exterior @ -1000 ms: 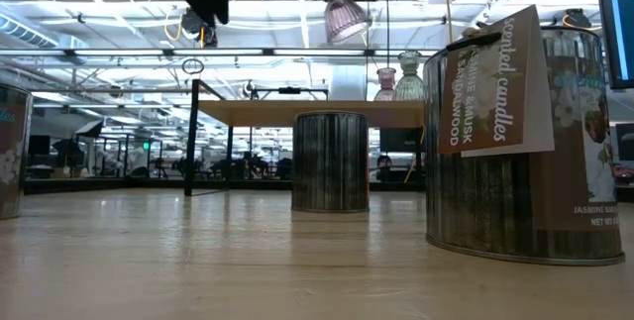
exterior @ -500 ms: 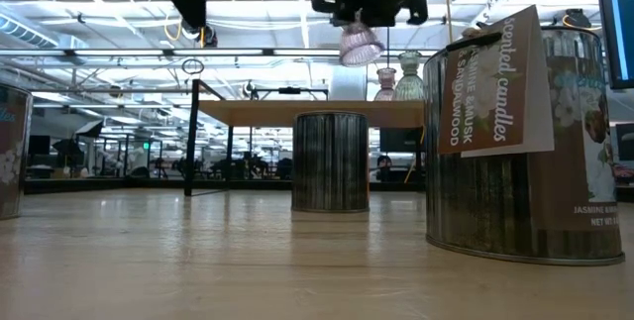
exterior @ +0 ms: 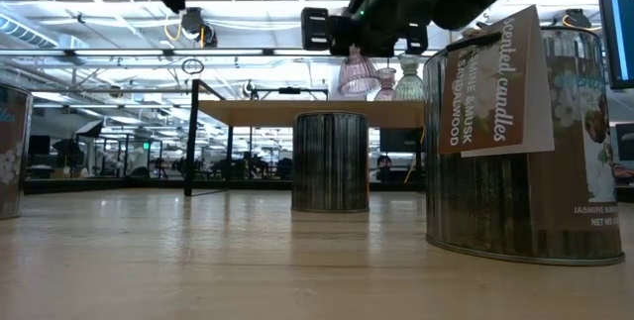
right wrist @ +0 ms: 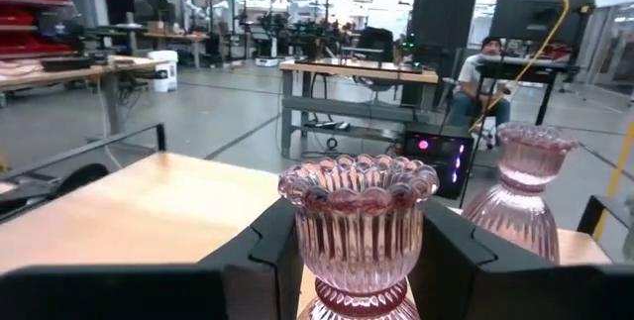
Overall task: Pick & Place candle stick holders
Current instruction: Put the pink candle holder on the shelf
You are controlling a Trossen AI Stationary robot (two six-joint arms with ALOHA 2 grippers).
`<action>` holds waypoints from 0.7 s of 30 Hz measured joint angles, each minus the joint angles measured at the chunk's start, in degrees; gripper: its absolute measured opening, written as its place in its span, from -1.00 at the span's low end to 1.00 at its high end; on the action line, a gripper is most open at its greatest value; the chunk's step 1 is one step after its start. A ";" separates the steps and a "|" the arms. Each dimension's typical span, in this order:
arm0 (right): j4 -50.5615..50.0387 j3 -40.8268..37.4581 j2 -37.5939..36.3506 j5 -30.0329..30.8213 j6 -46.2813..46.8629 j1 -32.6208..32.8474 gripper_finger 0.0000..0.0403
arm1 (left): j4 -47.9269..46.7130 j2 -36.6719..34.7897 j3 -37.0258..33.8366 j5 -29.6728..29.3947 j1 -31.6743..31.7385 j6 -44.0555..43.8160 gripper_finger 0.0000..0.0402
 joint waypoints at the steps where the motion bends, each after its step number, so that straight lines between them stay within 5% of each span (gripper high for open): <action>1: 0.08 0.02 0.00 0.06 -0.22 -0.37 -0.37 | 0.05 -0.14 0.00 0.06 0.26 0.36 -0.07; 21: -2.19 0.02 0.13 -4.57 2.13 -6.16 -0.34 | 1.54 -0.13 0.00 1.68 3.02 4.02 -0.07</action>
